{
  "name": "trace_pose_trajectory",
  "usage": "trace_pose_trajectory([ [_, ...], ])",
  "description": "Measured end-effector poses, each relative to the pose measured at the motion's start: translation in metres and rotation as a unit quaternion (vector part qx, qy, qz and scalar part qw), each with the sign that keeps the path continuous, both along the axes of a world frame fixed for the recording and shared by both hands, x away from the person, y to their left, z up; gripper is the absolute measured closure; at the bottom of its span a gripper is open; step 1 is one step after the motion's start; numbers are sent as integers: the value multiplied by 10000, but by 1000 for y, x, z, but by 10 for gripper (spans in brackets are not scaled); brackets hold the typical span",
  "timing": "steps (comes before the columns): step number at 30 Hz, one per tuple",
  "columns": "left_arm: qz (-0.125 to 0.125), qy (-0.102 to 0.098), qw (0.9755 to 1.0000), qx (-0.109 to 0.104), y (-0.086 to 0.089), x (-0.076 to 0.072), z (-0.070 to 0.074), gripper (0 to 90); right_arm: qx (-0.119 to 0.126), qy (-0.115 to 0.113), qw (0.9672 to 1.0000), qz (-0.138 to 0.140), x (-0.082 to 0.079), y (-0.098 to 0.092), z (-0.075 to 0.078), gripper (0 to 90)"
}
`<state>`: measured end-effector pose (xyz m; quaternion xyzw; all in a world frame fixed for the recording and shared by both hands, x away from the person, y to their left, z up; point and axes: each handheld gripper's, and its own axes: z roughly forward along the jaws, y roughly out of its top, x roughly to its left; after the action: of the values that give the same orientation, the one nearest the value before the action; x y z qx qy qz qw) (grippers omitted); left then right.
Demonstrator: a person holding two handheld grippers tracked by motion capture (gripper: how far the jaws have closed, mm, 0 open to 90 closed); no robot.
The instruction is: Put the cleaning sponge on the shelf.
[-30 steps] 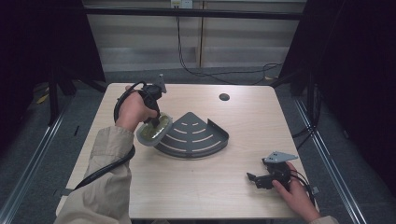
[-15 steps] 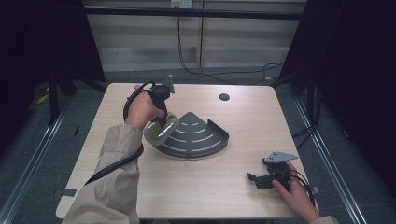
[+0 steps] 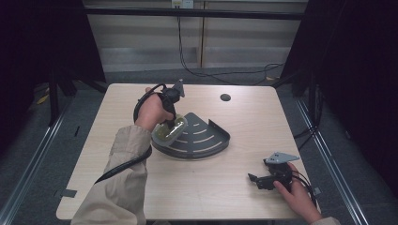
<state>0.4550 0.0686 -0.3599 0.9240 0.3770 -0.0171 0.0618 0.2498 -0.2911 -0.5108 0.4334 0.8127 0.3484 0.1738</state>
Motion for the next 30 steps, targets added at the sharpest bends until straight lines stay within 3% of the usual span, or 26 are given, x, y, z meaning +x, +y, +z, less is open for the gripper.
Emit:
trace_pose_trajectory([
  [30, -394, -16, 9991, -120, -28, 5, -21, 712, 8, 0, 10000, -8, -1, 0, 0, 105],
])
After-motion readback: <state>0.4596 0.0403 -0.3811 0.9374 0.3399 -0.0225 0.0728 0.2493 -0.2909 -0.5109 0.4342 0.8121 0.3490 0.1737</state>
